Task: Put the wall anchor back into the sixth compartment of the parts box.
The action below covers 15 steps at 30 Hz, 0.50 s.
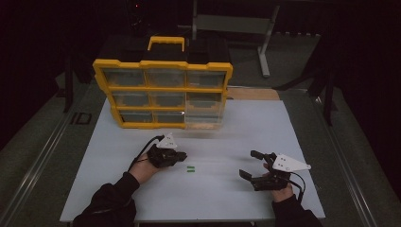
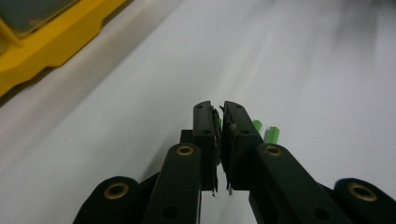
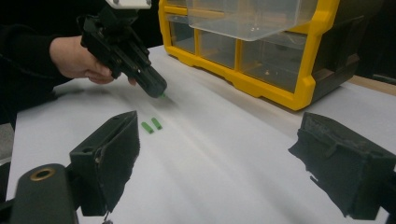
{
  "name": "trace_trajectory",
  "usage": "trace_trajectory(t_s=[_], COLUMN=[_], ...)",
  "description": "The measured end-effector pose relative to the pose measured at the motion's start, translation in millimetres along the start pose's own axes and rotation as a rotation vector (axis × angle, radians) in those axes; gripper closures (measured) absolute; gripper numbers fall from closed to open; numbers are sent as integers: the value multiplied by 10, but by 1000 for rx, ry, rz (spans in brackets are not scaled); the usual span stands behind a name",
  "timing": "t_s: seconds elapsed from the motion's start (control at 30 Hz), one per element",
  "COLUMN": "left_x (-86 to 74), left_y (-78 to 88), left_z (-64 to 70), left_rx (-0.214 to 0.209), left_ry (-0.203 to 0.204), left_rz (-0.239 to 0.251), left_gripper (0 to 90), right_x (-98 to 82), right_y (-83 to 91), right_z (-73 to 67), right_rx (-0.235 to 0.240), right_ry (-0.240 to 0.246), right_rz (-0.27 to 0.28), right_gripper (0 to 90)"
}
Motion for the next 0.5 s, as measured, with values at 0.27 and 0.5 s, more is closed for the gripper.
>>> trace_trajectory(t_s=[0.27, 0.5], left_x=[40, 148], left_y=[256, 490], left_z=[-34, -52], left_rx=[28, 55], left_ry=[-2, -9], left_rz=[15, 53], left_gripper=[843, 843], right_x=[5, 7], right_y=[1, 4], right_z=[-6, -4], right_rx=[0, 0], right_ry=[1, 0], right_rz=[0, 1], right_gripper=[135, 135])
Point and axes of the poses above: each handheld gripper's, and its own axes: y roughly backward along the jaws, x roughly out of its top, z roughly to its right, the point moved 6 cm from there along -y, roughly forward along the jaws, and after that the axes turned 5 degrees about -z, right-handed, at the moved point
